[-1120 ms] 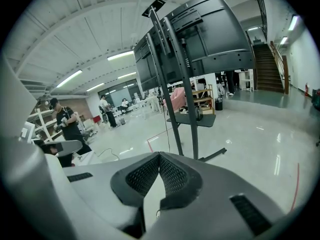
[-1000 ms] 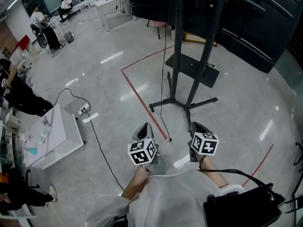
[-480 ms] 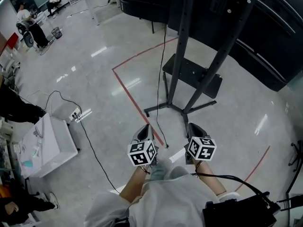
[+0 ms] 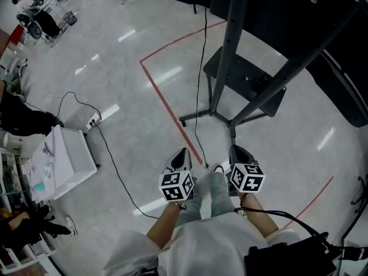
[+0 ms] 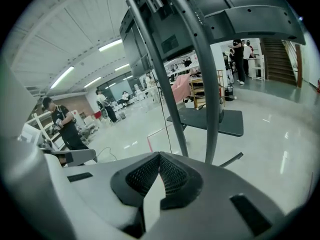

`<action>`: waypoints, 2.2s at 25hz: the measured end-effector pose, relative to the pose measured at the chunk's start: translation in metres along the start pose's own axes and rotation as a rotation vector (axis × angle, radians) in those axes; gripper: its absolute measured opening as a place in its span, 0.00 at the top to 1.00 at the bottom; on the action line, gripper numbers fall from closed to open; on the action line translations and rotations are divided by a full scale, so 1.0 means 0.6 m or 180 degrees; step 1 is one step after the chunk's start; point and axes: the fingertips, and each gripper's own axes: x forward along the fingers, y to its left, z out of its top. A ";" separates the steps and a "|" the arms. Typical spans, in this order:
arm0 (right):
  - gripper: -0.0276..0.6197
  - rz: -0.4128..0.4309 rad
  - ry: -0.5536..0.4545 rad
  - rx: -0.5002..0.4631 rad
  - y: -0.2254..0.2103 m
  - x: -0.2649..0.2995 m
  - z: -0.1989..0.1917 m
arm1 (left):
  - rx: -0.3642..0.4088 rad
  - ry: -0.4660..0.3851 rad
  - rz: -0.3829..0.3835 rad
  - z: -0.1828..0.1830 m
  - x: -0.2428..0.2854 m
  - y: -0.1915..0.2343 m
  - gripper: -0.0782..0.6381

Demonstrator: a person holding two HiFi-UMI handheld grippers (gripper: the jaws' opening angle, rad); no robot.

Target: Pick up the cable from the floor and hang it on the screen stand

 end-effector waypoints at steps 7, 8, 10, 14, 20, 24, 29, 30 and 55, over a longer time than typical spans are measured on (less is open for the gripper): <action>0.93 0.0150 0.0127 -0.0133 -0.025 0.086 -0.028 | -0.0082 0.0136 0.0086 -0.055 0.084 0.028 0.89; 0.93 0.0160 0.0146 -0.0138 -0.031 0.103 -0.038 | -0.0075 0.0154 0.0102 -0.068 0.097 0.037 0.89; 0.93 0.0170 0.0154 -0.0136 -0.048 0.139 -0.062 | -0.0054 0.0175 0.0125 -0.100 0.125 0.059 0.89; 0.93 0.0165 0.0125 -0.0160 -0.100 0.229 -0.117 | -0.0054 0.0190 0.0124 -0.179 0.206 0.114 0.89; 0.93 0.0244 0.0059 -0.0270 -0.199 0.397 -0.244 | -0.0025 0.0176 0.0148 -0.344 0.370 0.212 0.88; 0.93 0.0375 0.0066 -0.0315 -0.276 0.517 -0.349 | 0.0003 0.0210 0.0089 -0.476 0.489 0.272 0.88; 0.93 0.0647 0.0060 -0.0538 -0.337 0.649 -0.476 | -0.0061 0.0335 -0.0108 -0.659 0.628 0.348 0.76; 0.93 0.0676 0.0040 -0.0578 -0.344 0.670 -0.497 | -0.0047 0.0376 -0.0153 -0.692 0.653 0.361 0.74; 0.93 0.0524 -0.0074 -0.0682 -0.442 0.710 -0.621 | -0.0207 0.1429 0.0437 -0.966 0.853 0.419 0.81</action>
